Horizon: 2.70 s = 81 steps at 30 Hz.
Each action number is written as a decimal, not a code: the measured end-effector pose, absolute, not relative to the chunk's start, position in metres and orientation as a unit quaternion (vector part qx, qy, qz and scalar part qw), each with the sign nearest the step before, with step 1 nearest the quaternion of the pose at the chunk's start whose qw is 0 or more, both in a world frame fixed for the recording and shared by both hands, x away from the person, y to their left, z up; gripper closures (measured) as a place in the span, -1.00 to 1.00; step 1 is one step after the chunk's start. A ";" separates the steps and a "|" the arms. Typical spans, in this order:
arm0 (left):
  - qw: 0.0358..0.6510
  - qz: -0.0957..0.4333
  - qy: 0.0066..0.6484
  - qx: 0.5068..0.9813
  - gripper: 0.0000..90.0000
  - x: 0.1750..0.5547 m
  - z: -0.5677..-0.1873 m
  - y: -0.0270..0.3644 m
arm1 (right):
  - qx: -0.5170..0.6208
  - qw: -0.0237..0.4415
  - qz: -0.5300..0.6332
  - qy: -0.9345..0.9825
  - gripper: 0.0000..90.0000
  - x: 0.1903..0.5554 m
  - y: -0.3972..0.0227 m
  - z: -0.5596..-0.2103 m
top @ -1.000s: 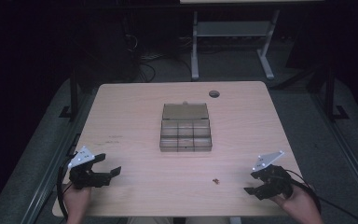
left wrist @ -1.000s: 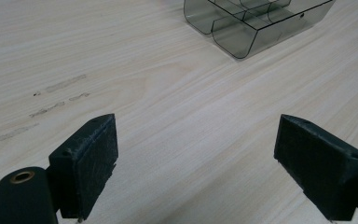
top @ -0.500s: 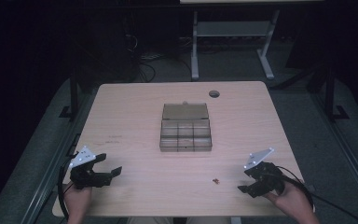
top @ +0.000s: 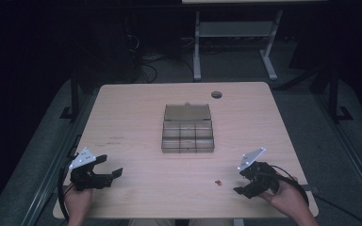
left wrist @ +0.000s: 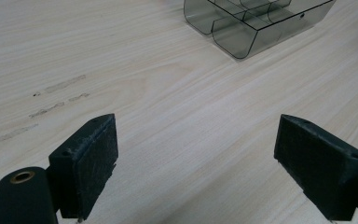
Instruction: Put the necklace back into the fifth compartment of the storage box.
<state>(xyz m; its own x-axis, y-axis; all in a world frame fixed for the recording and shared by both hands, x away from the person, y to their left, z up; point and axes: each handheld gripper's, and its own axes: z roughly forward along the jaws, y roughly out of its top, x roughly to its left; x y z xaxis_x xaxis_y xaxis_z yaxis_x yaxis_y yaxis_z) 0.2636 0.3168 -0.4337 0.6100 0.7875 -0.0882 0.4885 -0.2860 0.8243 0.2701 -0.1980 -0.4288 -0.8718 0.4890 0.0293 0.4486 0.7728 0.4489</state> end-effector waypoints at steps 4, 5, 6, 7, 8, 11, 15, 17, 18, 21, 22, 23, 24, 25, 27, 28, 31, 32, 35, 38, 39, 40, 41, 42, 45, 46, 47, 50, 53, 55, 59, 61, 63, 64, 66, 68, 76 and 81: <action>0.435 0.170 0.408 0.784 -0.71 0.264 -0.433 0.317 | 0.243 0.042 0.225 0.943 -0.22 0.271 -0.192 -0.428; 0.435 0.170 0.407 0.785 -0.71 0.264 -0.433 0.317 | 0.241 0.041 0.224 0.943 -0.22 0.271 -0.191 -0.428; 0.435 0.170 0.407 0.785 -0.71 0.264 -0.433 0.317 | 0.238 0.041 0.222 0.945 -0.22 0.272 -0.189 -0.428; 0.435 0.170 0.407 0.785 -0.71 0.264 -0.433 0.317 | 0.238 0.039 0.222 0.945 -0.22 0.272 -0.188 -0.428; 0.437 0.171 0.408 0.783 -0.71 0.263 -0.434 0.317 | 0.235 0.041 0.222 0.946 -0.22 0.273 -0.187 -0.428; 0.439 0.171 0.407 0.783 -0.71 0.262 -0.433 0.317 | 0.233 0.039 0.221 0.946 -0.21 0.274 -0.183 -0.427; 0.440 0.171 0.406 0.782 -0.71 0.263 -0.433 0.317 | 0.224 0.038 0.219 0.949 -0.18 0.275 -0.177 -0.425; 0.440 0.171 0.406 0.783 -0.71 0.263 -0.433 0.317 | 0.219 0.037 0.217 0.951 -0.17 0.276 -0.173 -0.425; 0.441 0.171 0.409 0.781 -0.71 0.263 -0.433 0.318 | 0.218 0.037 0.216 0.951 -0.17 0.276 -0.171 -0.425; 0.440 0.171 0.409 0.781 -0.71 0.263 -0.433 0.320 | 0.213 0.035 0.216 0.952 -0.15 0.278 -0.165 -0.426; 0.443 0.171 0.412 0.778 -0.71 0.263 -0.433 0.320 | 0.212 0.033 0.216 0.953 -0.15 0.278 -0.163 -0.427; 0.443 0.171 0.412 0.778 -0.71 0.263 -0.433 0.320 | 0.207 0.034 0.213 0.954 -0.13 0.279 -0.161 -0.427; 0.442 0.172 0.410 0.779 -0.71 0.264 -0.433 0.321 | 0.206 0.032 0.212 0.955 -0.12 0.280 -0.159 -0.428; 0.441 0.172 0.410 0.779 -0.71 0.264 -0.433 0.321 | 0.205 0.032 0.209 0.956 -0.12 0.281 -0.157 -0.429; 0.442 0.172 0.410 0.779 -0.71 0.264 -0.433 0.322 | 0.205 0.031 0.206 0.956 -0.11 0.282 -0.154 -0.430; 0.441 0.172 0.411 0.779 -0.71 0.264 -0.433 0.321 | 0.201 0.031 0.205 0.957 -0.10 0.283 -0.152 -0.431; 0.442 0.172 0.411 0.779 -0.71 0.264 -0.433 0.321 | 0.198 0.030 0.198 0.959 -0.06 0.285 -0.147 -0.432; 0.441 0.171 0.410 0.780 -0.71 0.264 -0.433 0.320 | 0.196 0.030 0.198 0.960 -0.05 0.285 -0.146 -0.432; 0.441 0.170 0.410 0.780 -0.71 0.264 -0.433 0.320 | 0.200 0.031 0.196 0.960 -0.03 0.286 -0.144 -0.432; 0.443 0.171 0.410 0.779 -0.71 0.264 -0.433 0.321 | 0.200 0.025 0.193 0.960 -0.01 0.287 -0.142 -0.433; 0.443 0.172 0.410 0.778 -0.71 0.264 -0.433 0.321 | 0.200 0.025 0.190 0.961 0.00 0.288 -0.142 -0.433; 0.443 0.172 0.410 0.778 -0.71 0.264 -0.433 0.321 | 0.199 0.022 0.190 0.961 0.02 0.289 -0.141 -0.434; 0.443 0.172 0.410 0.779 -0.71 0.264 -0.433 0.321 | 0.200 0.021 0.188 0.961 0.04 0.289 -0.141 -0.434; 0.443 0.171 0.410 0.778 -0.71 0.264 -0.433 0.321 | 0.200 0.020 0.187 0.962 0.04 0.290 -0.140 -0.434; 0.443 0.171 0.410 0.779 -0.71 0.264 -0.433 0.321 | 0.199 0.017 0.184 0.962 0.10 0.291 -0.137 -0.435; 0.444 0.171 0.410 0.778 -0.71 0.264 -0.433 0.321 | 0.198 0.018 0.181 0.963 0.12 0.292 -0.136 -0.435; 0.444 0.172 0.410 0.778 -0.71 0.264 -0.433 0.321 | 0.197 0.018 0.178 0.964 0.15 0.292 -0.135 -0.436; 0.444 0.171 0.412 0.777 -0.71 0.264 -0.433 0.321 | 0.198 0.014 0.170 0.965 0.25 0.294 -0.132 -0.436; 0.444 0.171 0.412 0.777 -0.71 0.264 -0.433 0.321 | 0.198 0.014 0.166 0.966 0.32 0.295 -0.130 -0.436; 0.444 0.171 0.412 0.777 -0.71 0.264 -0.433 0.322 | 0.197 0.013 0.164 0.966 0.35 0.295 -0.129 -0.436; 0.444 0.171 0.411 0.777 -0.71 0.263 -0.433 0.321 | 0.193 0.016 0.154 0.969 0.48 0.296 -0.125 -0.435; 0.445 0.172 0.411 0.777 -0.71 0.263 -0.432 0.321 | 0.192 0.017 0.153 0.969 0.52 0.297 -0.123 -0.436; 0.444 0.172 0.411 0.777 -0.71 0.263 -0.432 0.321 | 0.194 0.014 0.149 0.970 0.54 0.298 -0.122 -0.436; 0.444 0.173 0.410 0.778 -0.71 0.264 -0.432 0.321 | 0.195 0.014 0.146 0.970 0.55 0.298 -0.122 -0.436; 0.444 0.173 0.411 0.778 -0.71 0.263 -0.432 0.322 | 0.195 0.012 0.143 0.970 0.63 0.299 -0.121 -0.437; 0.444 0.173 0.411 0.777 -0.71 0.263 -0.432 0.322 | 0.195 0.011 0.140 0.971 0.65 0.298 -0.120 -0.438; 0.444 0.174 0.410 0.777 -0.71 0.263 -0.432 0.322 | 0.196 0.005 0.141 0.970 0.80 0.299 -0.119 -0.437; 0.445 0.173 0.409 0.778 -0.71 0.263 -0.432 0.321 | 0.197 0.000 0.141 0.970 0.81 0.300 -0.119 -0.437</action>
